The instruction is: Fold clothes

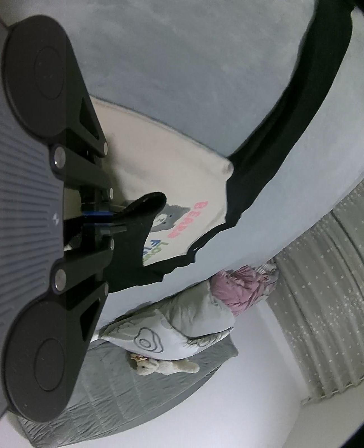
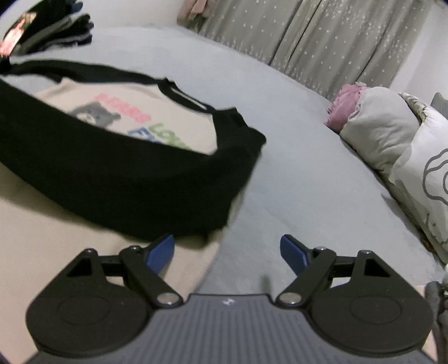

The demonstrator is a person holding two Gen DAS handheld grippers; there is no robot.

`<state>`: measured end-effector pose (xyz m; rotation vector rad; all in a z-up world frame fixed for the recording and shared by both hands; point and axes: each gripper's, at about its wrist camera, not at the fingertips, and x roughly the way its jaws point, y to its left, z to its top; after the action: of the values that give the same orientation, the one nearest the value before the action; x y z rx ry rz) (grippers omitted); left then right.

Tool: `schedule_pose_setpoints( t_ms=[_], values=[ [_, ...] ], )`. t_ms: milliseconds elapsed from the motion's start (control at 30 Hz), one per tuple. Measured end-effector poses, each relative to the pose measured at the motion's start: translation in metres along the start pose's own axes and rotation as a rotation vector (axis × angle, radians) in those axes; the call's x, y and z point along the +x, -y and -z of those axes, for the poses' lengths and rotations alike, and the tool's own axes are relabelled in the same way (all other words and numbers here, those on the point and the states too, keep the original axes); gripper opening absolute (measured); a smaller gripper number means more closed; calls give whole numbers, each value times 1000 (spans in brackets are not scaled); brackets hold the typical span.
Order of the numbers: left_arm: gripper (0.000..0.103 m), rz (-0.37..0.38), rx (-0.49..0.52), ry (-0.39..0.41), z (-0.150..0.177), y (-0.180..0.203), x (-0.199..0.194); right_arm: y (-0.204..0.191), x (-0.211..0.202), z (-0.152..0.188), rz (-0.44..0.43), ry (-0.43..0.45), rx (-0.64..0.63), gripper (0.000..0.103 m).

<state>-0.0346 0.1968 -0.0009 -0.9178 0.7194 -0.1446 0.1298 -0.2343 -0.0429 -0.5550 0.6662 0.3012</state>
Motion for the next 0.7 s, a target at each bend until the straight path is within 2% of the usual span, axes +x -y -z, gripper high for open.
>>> schedule_pose_setpoints(
  t_ms=[67, 200, 300, 400, 467, 567, 600, 667, 700],
  values=[
    [3, 2, 2, 6, -1, 1, 0, 1, 1, -1, 1, 6, 17, 83],
    [3, 0, 27, -19, 4, 8, 8, -12, 9, -7, 39, 94, 29, 82],
    [3, -11, 47, -35, 9, 11, 13, -20, 21, -11, 95, 132, 42, 80],
    [3, -43, 88, -40, 14, 13, 18, -8, 23, -13, 220, 155, 72, 70],
    [3, -78, 106, -61, 17, 11, 23, 15, 18, -12, 304, 160, 142, 72],
    [3, -143, 113, -124, 25, 0, 36, 42, 19, 1, 296, 108, 237, 72],
    [3, -164, 113, -144, 27, -4, 42, 42, 21, 4, 298, 93, 232, 71],
    [3, -187, 127, -169, 30, -6, 50, 38, 36, 12, 351, -18, 174, 69],
    [3, -188, 142, -173, 30, -3, 51, 38, 39, 15, 358, -26, 167, 69]
  ],
)
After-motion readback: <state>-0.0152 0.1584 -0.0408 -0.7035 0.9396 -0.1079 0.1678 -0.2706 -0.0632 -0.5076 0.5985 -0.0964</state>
